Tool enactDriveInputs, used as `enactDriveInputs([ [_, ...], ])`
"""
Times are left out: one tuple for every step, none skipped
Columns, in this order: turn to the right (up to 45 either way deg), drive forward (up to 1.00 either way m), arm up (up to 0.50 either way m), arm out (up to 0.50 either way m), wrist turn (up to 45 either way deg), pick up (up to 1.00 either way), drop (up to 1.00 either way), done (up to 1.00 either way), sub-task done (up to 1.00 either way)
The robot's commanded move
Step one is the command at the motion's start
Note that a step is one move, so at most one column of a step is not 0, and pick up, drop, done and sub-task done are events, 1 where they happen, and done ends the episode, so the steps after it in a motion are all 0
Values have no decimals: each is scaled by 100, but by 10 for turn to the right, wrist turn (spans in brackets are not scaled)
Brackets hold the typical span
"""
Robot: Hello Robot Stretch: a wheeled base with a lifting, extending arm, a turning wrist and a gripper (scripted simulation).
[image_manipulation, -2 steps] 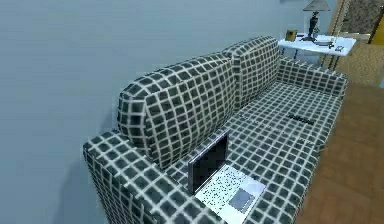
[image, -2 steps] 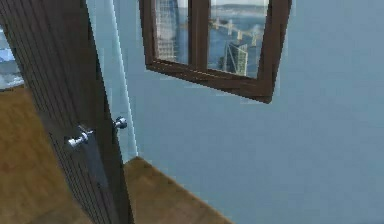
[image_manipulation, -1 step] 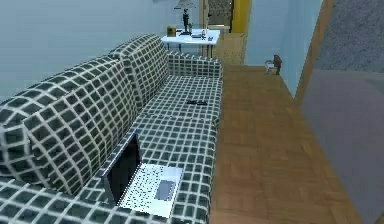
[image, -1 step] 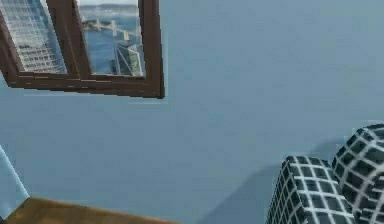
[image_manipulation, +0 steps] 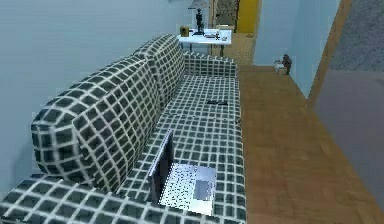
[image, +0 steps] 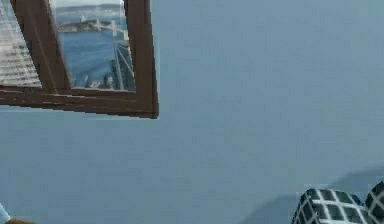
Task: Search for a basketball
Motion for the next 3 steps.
enactDriveInputs([
  [-450,0,0,0,0,0,0,0,0],
  [-450,0,0,0,0,0,0,0,0],
  [-450,0,0,0,0,0,0,0,0],
])
